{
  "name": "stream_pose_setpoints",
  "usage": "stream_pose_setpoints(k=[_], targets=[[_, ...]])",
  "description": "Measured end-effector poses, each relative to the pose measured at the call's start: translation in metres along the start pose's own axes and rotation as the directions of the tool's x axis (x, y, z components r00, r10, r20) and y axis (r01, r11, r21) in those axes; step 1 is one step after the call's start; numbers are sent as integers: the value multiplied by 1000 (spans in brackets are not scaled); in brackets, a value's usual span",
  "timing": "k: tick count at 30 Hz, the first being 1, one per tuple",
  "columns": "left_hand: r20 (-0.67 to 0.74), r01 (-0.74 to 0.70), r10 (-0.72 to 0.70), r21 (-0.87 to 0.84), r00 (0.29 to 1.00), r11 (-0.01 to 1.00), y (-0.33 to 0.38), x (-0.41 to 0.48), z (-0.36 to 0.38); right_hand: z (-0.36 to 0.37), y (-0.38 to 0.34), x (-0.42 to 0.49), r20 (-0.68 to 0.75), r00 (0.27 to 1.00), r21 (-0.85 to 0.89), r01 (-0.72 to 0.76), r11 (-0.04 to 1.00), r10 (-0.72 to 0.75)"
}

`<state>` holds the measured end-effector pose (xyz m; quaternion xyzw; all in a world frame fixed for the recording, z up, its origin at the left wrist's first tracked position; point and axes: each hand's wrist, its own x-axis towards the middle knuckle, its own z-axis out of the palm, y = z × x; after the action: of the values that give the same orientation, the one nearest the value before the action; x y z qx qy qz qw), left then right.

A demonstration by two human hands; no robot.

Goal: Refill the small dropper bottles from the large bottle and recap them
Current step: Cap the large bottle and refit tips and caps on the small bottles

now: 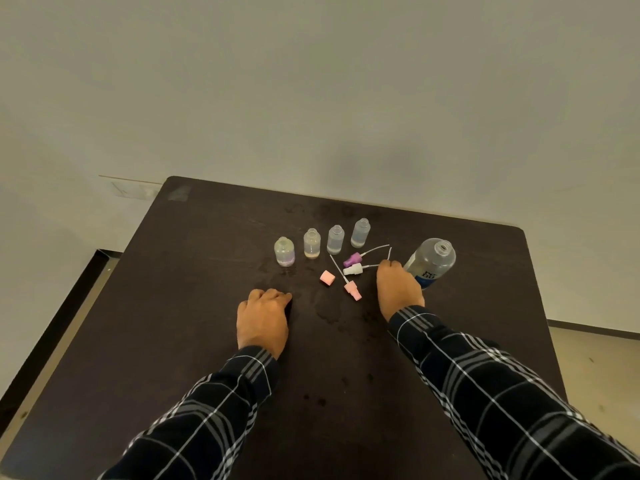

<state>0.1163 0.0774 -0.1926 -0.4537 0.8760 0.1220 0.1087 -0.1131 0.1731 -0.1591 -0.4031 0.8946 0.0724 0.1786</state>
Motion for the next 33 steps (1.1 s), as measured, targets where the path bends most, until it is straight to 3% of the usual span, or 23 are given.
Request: stream_pose_setpoints(k=[7, 11, 14, 18, 21, 25, 29, 33], targets=[[69, -26, 23, 45, 997, 999, 0, 4, -4, 3, 1, -6, -38, 999, 88, 18, 996, -14], [93, -25, 12, 131, 996, 991, 14, 3, -24, -1, 10, -33, -216, 975, 317, 125, 940, -56], [-18, 1, 0, 22, 1000, 1000, 40, -3, -35, -12, 27, -61, -436, 895, 422, 292, 858, -90], [-277, -323, 271, -165, 922, 932, 93, -12, -38, -51, 63, -71, -567, 810, 605, 287, 742, 150], [-340, -467, 349, -376, 873, 800, 139, 3, -41, -78, 90, -60, -523, 832, 638, 238, 732, 185], [-212, -389, 331, -617, 919, 684, 186, 36, -48, -94, 106, -48, -407, 912, 538, 191, 821, 54], [-39, -314, 378, -640, 925, 702, 212, 66, -53, -104, 107, -43, -292, 956, 464, 165, 870, -26], [-172, -423, 416, -636, 893, 646, 216, 69, -47, -117, 106, -37, -172, 977, 337, 175, 925, -123]])
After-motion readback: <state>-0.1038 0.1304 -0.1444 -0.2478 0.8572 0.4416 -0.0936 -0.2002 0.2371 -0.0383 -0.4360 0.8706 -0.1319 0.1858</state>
